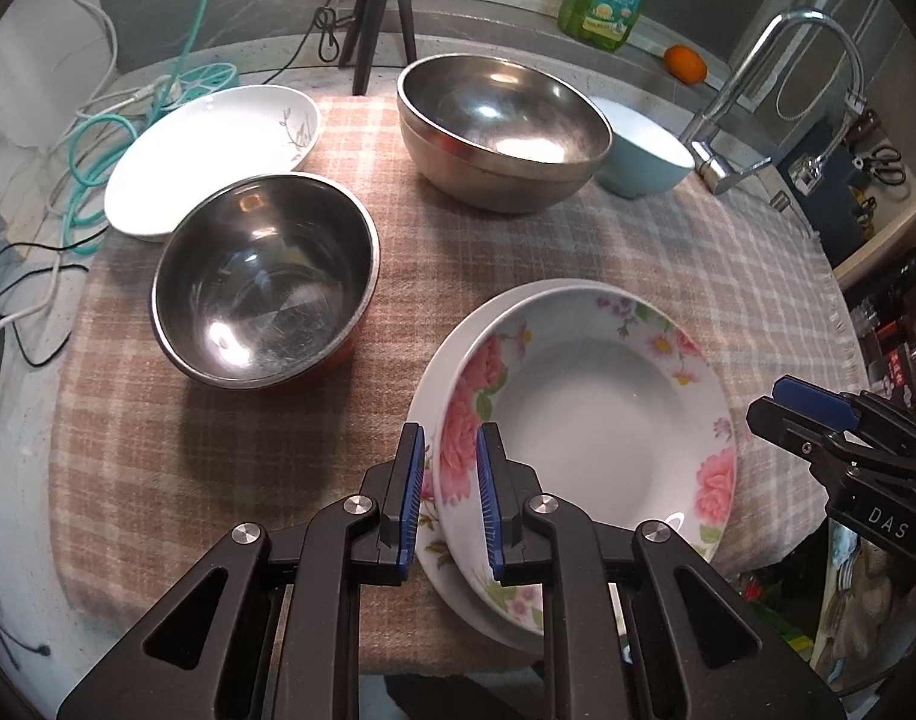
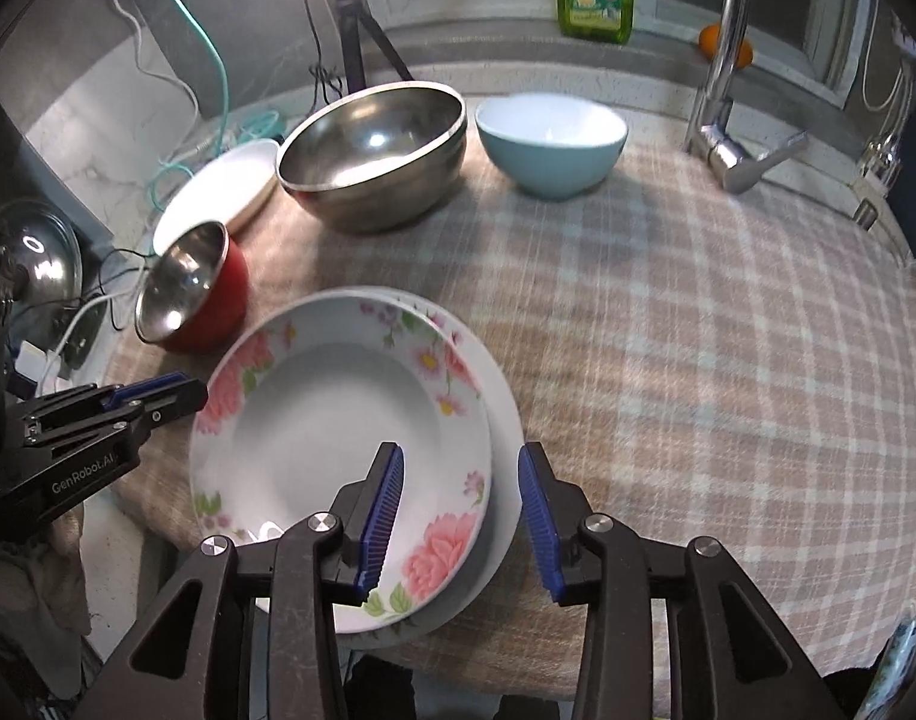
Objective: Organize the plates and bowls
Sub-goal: 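Open both tools to release the rose plate rim, then move both tools to the rim of the white leaf-pattern plate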
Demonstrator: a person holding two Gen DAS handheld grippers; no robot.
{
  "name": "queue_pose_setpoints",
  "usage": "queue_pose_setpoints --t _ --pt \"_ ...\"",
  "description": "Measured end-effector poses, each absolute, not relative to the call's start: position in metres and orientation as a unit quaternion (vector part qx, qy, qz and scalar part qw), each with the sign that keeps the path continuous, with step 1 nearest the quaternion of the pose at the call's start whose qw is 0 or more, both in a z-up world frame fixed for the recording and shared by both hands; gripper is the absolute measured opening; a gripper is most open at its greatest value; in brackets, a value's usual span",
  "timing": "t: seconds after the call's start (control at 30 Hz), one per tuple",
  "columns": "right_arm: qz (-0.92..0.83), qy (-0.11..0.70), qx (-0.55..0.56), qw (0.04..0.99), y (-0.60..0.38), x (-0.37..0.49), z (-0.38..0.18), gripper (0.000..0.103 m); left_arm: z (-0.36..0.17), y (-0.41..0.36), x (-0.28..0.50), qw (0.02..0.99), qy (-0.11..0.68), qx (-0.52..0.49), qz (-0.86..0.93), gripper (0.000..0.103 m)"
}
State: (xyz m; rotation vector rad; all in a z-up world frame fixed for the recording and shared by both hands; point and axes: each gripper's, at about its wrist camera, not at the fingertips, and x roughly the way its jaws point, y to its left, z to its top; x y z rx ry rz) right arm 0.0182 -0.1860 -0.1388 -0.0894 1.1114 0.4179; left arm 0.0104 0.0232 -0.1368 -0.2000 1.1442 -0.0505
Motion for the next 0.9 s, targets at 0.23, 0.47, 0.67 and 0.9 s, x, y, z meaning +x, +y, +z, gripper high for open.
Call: queue_pose_setpoints --t 0.23,0.47,0.67,0.9 --pt "0.224 0.490 -0.033 0.842 -0.185 0.018 -0.118 0.036 -0.126 0.033 0.005 0.837 0.535 -0.114 -0.010 0.016" --pt "0.284 0.456 -0.018 0.843 -0.175 0.028 -0.098 0.036 -0.104 0.051 -0.007 0.848 0.510 -0.136 0.042 0.016" --pt "0.345 0.452 -0.040 0.822 -0.152 0.036 -0.089 0.037 -0.094 0.084 -0.028 0.846 0.482 -0.196 0.114 0.016" --pt "0.366 0.476 -0.026 0.799 -0.107 0.054 -0.089 0.038 -0.085 0.142 -0.029 0.849 0.469 -0.201 0.137 0.016"
